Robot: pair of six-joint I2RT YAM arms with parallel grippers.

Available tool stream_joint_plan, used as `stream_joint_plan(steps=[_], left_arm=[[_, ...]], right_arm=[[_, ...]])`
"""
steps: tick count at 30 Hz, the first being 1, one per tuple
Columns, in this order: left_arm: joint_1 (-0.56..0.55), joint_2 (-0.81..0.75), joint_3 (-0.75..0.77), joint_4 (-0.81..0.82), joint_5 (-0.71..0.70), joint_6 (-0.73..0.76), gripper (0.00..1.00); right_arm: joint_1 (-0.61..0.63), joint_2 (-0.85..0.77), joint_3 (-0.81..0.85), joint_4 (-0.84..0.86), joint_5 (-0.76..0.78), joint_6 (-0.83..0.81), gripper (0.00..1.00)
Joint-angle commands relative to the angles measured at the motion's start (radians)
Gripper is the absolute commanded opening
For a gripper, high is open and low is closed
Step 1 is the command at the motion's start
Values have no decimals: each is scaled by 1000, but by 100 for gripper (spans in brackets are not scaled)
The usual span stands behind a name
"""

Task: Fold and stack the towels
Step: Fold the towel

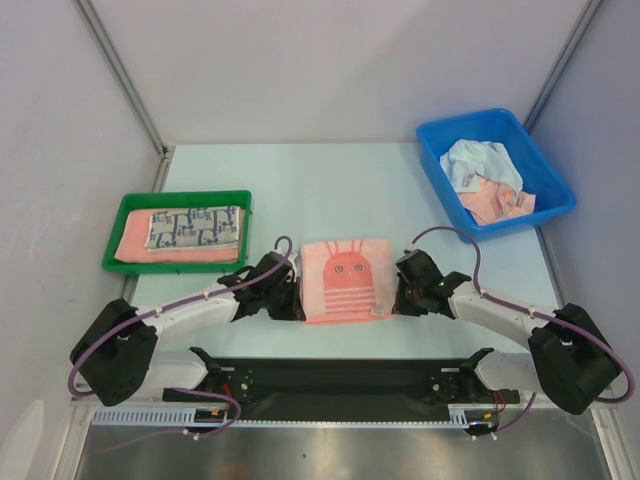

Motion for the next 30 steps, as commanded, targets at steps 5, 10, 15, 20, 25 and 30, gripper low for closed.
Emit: stream_joint_plan(steps=[5, 10, 15, 20, 25, 30], left_arm=[[-12, 20, -26, 34, -16, -12, 0], [-12, 4, 6, 6, -28, -3, 0], [-12, -54, 96, -115, -56, 28, 0], [-14, -60, 25, -86, -36, 19, 1], [-17, -20, -61, -3, -10, 2, 0], [-21, 7, -75, 20, -4, 8, 0]], right_arm=[[0, 8, -11, 33, 27, 5, 1], [1, -14, 31, 6, 27, -10, 0], [6, -76, 99, -94, 23, -9, 0], [15, -122, 36, -66, 1, 28, 0], [23, -69, -36, -4, 12, 31, 0], [27, -30, -48, 29, 9, 31, 0]])
